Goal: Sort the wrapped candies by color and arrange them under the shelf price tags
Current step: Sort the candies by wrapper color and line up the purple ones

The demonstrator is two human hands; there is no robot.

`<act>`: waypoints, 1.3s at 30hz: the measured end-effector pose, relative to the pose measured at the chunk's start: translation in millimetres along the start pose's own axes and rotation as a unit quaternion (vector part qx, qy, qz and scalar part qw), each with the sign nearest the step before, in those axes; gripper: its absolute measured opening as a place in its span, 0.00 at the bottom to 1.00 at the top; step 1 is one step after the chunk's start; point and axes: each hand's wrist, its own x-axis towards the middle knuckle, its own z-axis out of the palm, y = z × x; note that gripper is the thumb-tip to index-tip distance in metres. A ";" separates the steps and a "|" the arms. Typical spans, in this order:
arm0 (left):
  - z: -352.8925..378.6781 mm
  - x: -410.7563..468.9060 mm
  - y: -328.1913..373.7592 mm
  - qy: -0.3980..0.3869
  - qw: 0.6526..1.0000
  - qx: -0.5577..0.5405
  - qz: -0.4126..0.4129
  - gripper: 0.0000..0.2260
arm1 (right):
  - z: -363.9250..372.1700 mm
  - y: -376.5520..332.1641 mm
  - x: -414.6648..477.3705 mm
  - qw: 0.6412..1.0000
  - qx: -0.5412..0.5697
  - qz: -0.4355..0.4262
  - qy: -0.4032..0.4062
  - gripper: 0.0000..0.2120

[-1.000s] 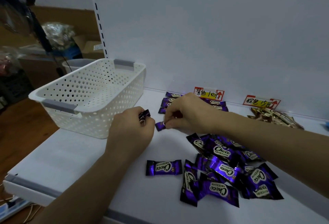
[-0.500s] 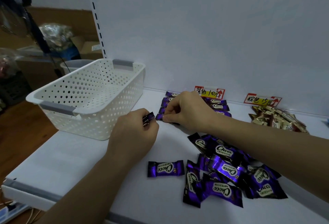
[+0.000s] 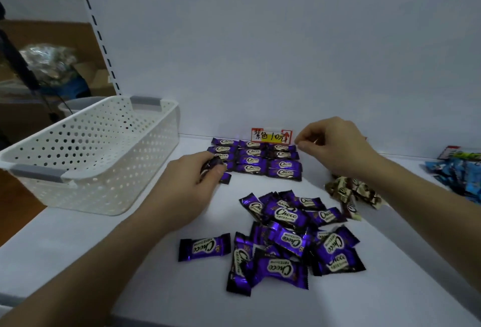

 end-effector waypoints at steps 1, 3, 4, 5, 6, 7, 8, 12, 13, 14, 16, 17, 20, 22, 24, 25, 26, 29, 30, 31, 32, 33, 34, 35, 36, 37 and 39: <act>1.5 5.1 7.1 -0.008 1.000 0.003 0.002 0.09 | 4.2 3.6 -3.3 1.000 -0.016 -0.001 -0.014 0.05; 5.5 15.6 19.0 -0.021 1.000 0.007 0.003 0.08 | 14.3 8.6 -7.6 0.998 -0.045 -0.002 -0.035 0.06; 8.1 20.8 23.7 -0.030 0.999 0.010 0.003 0.07 | 17.9 10.4 -8.6 0.998 -0.058 -0.002 -0.039 0.06; 10.8 25.4 27.8 -0.042 0.999 0.016 0.002 0.07 | 20.0 12.2 -9.0 0.997 -0.067 -0.002 -0.039 0.07; 13.5 29.4 30.6 -0.055 0.998 0.022 0.001 0.08 | 21.1 13.4 -8.8 0.997 -0.070 -0.001 -0.035 0.07; 16.4 32.7 32.3 -0.064 0.998 0.024 0.002 0.08 | 21.9 14.1 -8.7 0.997 -0.067 0.002 -0.030 0.07; 19.7 34.8 32.7 -0.064 0.998 0.021 0.000 0.09 | 22.9 14.6 -8.9 0.998 -0.065 0.006 -0.025 0.07; 32.9 29.3 25.0 0.012 0.999 -0.034 -0.013 0.09 | 30.4 15.6 -9.9 0.996 -0.074 0.028 -0.029 0.08; 34.6 26.6 22.5 0.023 0.999 -0.042 -0.009 0.09 | 31.6 16.4 -10.0 0.996 -0.072 0.033 -0.032 0.07; 35.5 24.0 20.5 0.027 0.999 -0.048 -0.001 0.09 | 32.2 17.5 -9.6 0.996 -0.071 0.037 -0.035 0.07; 34.8 20.8 18.1 0.033 0.998 -0.057 0.016 0.08 | 31.1 19.3 -8.3 0.996 -0.064 0.040 -0.037 0.06; 33.0 20.4 17.0 0.038 0.997 -0.062 0.019 0.07 | 30.5 19.4 -8.2 0.997 -0.060 0.041 -0.038 0.06; 27.1 22.4 13.2 0.063 0.996 -0.068 0.018 0.08 | 29.3 18.7 -9.4 0.998 -0.046 0.033 -0.042 0.05; 25.0 24.8 10.3 0.074 0.995 -0.070 0.009 0.09 | 27.3 19.0 -10.3 0.999 -0.026 0.018 -0.028 0.03; 24.2 25.8 9.3 0.078 0.994 -0.073 0.003 0.09 | 24.8 18.1 -10.6 1.000 -0.014 -0.007 -0.024 0.05; 24.6 25.6 9.1 0.077 0.994 -0.072 0.004 0.08 | 24.0 16.7 -10.8 0.999 -0.019 -0.022 -0.036 0.07; 25.3 25.3 9.7 0.074 0.995 -0.070 0.007 0.08 | 24.0 15.6 -11.0 0.998 -0.030 -0.035 -0.051 0.09; 27.0 25.1 9.9 0.072 0.995 -0.067 0.013 0.08 | 24.0 14.0 -10.9 0.995 -0.049 -0.051 -0.067 0.11; 27.0 25.7 9.2 0.076 0.995 -0.069 0.010 0.08 | 24.3 14.8 -10.4 0.995 -0.048 -0.052 -0.068 0.11; 26.9 26.0 8.4 0.081 0.994 -0.072 0.007 0.08 | 25.3 15.9 -9.7 0.995 -0.047 -0.050 -0.069 0.11; 26.7 26.3 7.8 0.085 0.993 -0.076 0.004 0.08 | 26.6 17.1 -8.6 0.996 -0.045 -0.043 -0.071 0.11; 26.5 26.5 7.2 0.088 0.993 -0.080 0.002 0.08 | 27.9 17.9 -7.3 0.996 -0.042 -0.034 -0.071 0.11; 26.4 26.7 7.2 0.090 0.992 -0.083 -0.001 0.08 | 29.1 18.3 -5.9 0.997 -0.040 -0.025 -0.069 0.10; 26.2 27.1 7.0 0.092 0.992 -0.086 -0.005 0.08 | 30.0 18.2 -5.1 0.997 -0.040 -0.021 -0.067 0.10; 26.0 27.5 6.7 0.095 0.992 -0.089 -0.010 0.08 | 31.3 17.9 -5.2 0.997 -0.045 -0.024 -0.066 0.09; 25.7 27.9 6.1 0.098 0.991 -0.091 -0.015 0.08 | 32.7 17.6 -6.2 0.996 -0.057 -0.035 -0.063 0.09; 24.9 29.3 4.0 0.107 0.990 -0.091 -0.023 0.08 | 34.7 17.0 -10.4 0.992 -0.094 -0.068 -0.044 0.08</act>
